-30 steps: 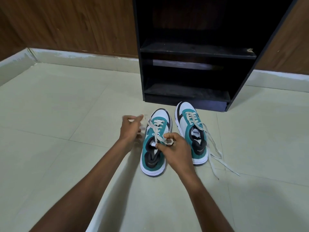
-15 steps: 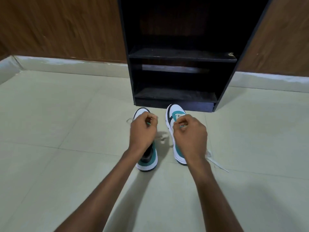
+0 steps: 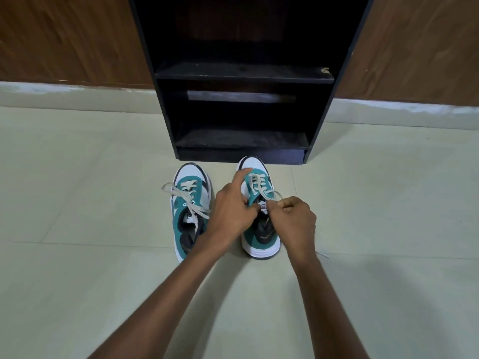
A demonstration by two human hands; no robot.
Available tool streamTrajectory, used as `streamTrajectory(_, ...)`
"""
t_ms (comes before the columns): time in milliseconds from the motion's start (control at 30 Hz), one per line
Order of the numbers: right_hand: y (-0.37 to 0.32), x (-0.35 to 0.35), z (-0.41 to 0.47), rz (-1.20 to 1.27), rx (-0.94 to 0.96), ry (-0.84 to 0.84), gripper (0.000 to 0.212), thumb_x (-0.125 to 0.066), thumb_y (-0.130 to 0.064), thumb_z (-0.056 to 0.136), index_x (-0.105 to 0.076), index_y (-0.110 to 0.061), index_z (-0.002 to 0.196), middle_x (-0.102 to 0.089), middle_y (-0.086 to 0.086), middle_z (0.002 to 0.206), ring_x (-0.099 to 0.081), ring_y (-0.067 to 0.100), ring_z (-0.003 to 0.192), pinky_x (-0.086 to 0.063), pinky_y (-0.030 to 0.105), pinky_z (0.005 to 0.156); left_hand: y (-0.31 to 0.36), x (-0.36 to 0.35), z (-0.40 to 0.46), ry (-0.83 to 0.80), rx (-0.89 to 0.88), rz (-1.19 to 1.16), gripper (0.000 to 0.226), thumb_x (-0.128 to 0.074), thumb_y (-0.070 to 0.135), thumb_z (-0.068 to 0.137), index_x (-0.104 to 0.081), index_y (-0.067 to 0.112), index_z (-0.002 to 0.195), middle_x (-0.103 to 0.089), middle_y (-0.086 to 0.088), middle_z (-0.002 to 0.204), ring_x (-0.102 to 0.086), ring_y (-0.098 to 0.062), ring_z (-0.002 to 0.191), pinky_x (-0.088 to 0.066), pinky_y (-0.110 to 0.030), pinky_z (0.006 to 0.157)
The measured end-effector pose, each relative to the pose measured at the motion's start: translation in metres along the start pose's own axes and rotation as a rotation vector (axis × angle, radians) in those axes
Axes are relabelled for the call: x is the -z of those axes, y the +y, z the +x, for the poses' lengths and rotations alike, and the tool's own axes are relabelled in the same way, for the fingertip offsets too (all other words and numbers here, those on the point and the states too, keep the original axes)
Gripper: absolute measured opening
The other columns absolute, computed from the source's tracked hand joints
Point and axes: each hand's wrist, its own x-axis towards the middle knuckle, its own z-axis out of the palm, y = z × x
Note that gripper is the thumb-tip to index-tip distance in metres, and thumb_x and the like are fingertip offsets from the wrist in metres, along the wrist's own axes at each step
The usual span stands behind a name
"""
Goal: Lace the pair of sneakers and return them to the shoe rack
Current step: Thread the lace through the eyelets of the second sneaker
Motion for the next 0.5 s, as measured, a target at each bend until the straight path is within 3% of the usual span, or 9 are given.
streamTrajectory(67, 0.001, -0.001, 0.0, 0.131, -0.04, 0.032, 0.014, -0.066, -0.031, 0.084, -0.071, -0.021, 0.092, -0.071, -0.006, 0.079, -0.065, 0.017, 0.082, -0.049, 0.03, 0.078, 0.001, 0.004, 0.009, -0.086, -0.101, 0.161, 0.073, -0.072, 0.026, 0.082, -0.041, 0.046, 0.145, -0.062, -0.007, 0.104, -0.061, -0.028, 0.102, -0.052, -0.041, 0.09)
streamTrajectory(167, 0.001, -0.004, 0.001, 0.281, -0.029, 0.063, 0.02, -0.063, -0.021, 0.087, -0.073, -0.027, 0.104, -0.072, -0.006, 0.083, -0.068, 0.018, 0.084, -0.054, 0.033, 0.081, 0.0, 0.0, 0.019, -0.091, -0.197, 0.273, 0.05, -0.07, 0.03, 0.09, -0.057, 0.04, 0.137, -0.047, -0.005, 0.118, -0.056, -0.026, 0.11, -0.051, -0.039, 0.095)
streamTrajectory(300, 0.001, -0.006, 0.007, 0.448, -0.045, 0.054, 0.028, -0.061, -0.015, 0.085, -0.078, -0.029, 0.102, -0.076, -0.012, 0.091, -0.07, 0.012, 0.087, -0.059, 0.037, 0.088, -0.003, -0.006, 0.024, 0.083, -0.325, 0.143, 0.023, -0.071, 0.024, 0.09, -0.077, 0.024, 0.113, -0.068, -0.001, 0.109, -0.064, -0.021, 0.102, -0.052, -0.037, 0.093)
streamTrajectory(400, 0.001, -0.005, 0.009, 0.446, -0.005, 0.045, 0.034, -0.06, -0.011, 0.087, -0.077, -0.028, 0.11, -0.077, -0.013, 0.099, -0.071, 0.004, 0.09, -0.058, 0.03, 0.09, -0.003, -0.002, 0.024, 0.118, -0.133, -0.159, 0.018, -0.072, 0.036, 0.09, -0.08, 0.024, 0.099, -0.076, 0.002, 0.097, -0.069, -0.013, 0.086, -0.058, -0.038, 0.083)
streamTrajectory(500, 0.002, -0.006, 0.01, 0.338, 0.044, 0.002, 0.039, -0.058, -0.01, 0.087, -0.072, -0.03, 0.117, -0.072, -0.018, 0.094, -0.07, 0.005, 0.089, -0.057, 0.028, 0.088, 0.001, 0.007, 0.027, 0.127, 0.104, -0.492, 0.023, -0.066, 0.037, 0.091, -0.069, 0.021, 0.075, -0.072, -0.001, 0.092, -0.066, -0.015, 0.082, -0.058, -0.041, 0.087)
